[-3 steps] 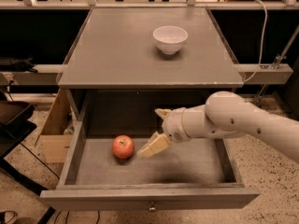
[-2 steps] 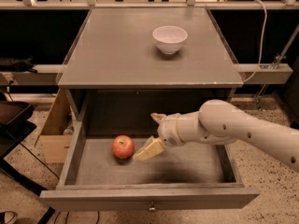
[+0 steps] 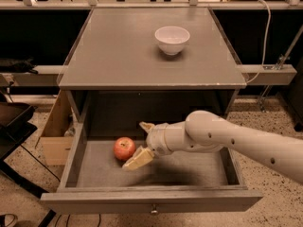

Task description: Pick apple from top drawer and place on counter

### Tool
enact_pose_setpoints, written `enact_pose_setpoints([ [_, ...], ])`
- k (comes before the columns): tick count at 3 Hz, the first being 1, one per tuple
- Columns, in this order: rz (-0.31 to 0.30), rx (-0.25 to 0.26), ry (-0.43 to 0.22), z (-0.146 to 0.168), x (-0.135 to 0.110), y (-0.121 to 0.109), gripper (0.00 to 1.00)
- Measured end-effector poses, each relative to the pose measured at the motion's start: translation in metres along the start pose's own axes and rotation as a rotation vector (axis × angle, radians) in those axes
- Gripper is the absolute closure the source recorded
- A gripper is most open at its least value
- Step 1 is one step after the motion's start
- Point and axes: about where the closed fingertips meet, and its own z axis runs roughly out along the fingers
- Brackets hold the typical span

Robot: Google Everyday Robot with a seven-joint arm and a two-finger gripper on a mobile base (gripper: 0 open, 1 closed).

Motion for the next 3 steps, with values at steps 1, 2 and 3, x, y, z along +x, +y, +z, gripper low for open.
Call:
enact_pose_setpoints([
  [1,-0.006,-0.055,-0.017,0.034,0.004,0.013,0.04],
  [2,-0.01,-0.088,-0.029,0.052,0.006,0.016,0.27],
  [3,-0.009,-0.089,-0.029,0.052,0.007,0.016,0.5],
])
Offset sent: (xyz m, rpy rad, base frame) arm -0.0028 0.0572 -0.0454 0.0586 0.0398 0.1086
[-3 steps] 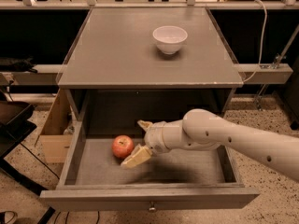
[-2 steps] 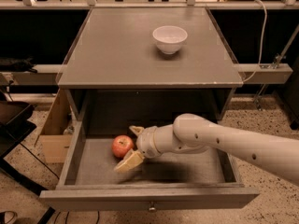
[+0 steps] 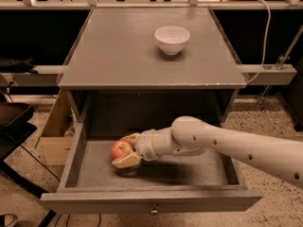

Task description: Pick apple from top drawer and place on counter

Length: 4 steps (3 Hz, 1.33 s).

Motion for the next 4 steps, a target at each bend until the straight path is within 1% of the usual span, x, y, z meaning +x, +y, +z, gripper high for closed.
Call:
enact_pose_setpoints([
  [1,-0.004,0.002,0.006,-0.004,-0.004,0.0,0.81],
  [2,-0.042,0.021,0.07,-0.042,-0.044,0.001,1.0],
  [3,-0.082,0.046,0.139,-0.089,-0.129,-0.014,1.0],
  [4,-0.055,0.035,0.186,-0.109,-0.2,-0.036,1.0],
])
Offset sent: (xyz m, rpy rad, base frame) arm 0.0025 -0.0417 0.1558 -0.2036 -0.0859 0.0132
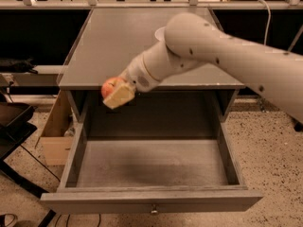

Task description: Pick apple from top drawer and place on counter

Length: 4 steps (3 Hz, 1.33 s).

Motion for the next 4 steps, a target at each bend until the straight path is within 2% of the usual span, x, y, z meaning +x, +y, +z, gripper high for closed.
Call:
enact_pose_setpoints([
  [1,0.04,-0.004,-0.005,-0.018,-0.053,-0.029,1.0],
  [2,0.175,-0.024,-0.085,0.017,-0.073,-0.074,1.0],
  [3,0.268,0.001,-0.168,0.052,-0.075,-0.109,1.0],
  [4,0.313,0.04,-0.181,0.087,-0.072,-0.13,1.0],
])
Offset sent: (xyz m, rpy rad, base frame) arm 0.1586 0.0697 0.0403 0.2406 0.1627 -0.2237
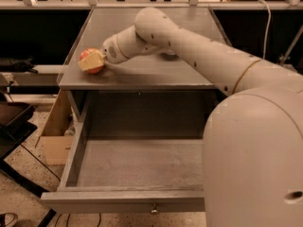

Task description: Pick apple from top drawer and place on counter

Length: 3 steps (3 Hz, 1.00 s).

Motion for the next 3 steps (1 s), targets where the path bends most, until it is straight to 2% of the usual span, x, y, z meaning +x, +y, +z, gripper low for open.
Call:
enact_pose_setpoints([
  [1,0.0,0.0,0.0,-0.002,-0.0031,0.0009,0.82],
  [2,0.0,0.0,0.0,-0.0019,-0.0031,0.0009,0.51],
  [3,0.0,0.0,0.0,-0.0019,-0.0031,0.0009,0.28],
])
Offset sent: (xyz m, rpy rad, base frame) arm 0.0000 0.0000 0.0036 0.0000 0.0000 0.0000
